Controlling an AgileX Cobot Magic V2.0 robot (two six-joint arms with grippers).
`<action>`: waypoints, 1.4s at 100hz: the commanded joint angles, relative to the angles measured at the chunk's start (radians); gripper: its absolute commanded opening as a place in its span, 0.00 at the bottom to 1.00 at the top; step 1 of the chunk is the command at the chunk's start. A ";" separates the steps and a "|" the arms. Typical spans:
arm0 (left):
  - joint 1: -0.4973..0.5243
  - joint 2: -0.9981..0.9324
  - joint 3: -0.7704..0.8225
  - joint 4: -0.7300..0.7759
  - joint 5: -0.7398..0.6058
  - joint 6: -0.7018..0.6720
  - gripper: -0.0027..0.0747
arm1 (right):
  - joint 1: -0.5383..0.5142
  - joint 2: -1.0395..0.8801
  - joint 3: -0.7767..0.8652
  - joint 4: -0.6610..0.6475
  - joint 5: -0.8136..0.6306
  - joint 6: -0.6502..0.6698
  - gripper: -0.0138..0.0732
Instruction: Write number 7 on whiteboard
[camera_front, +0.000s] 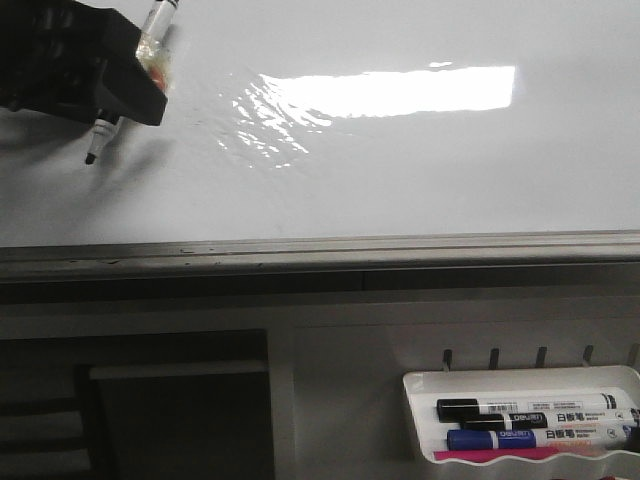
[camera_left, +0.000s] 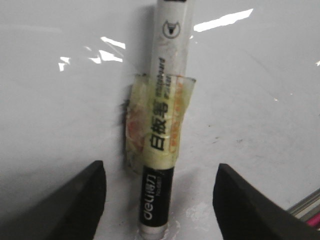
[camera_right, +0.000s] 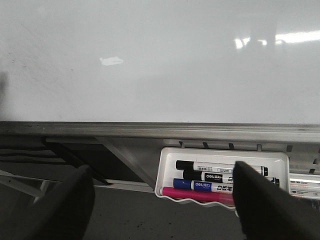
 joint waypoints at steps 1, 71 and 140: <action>-0.003 -0.003 -0.028 0.011 -0.068 0.002 0.52 | 0.000 0.006 -0.035 0.019 -0.060 -0.011 0.75; -0.163 -0.126 -0.028 0.055 0.160 0.276 0.01 | 0.000 0.110 -0.063 0.439 0.122 -0.324 0.75; -0.462 -0.126 -0.028 0.102 0.153 0.287 0.01 | 0.050 0.500 -0.314 0.663 0.495 -0.470 0.75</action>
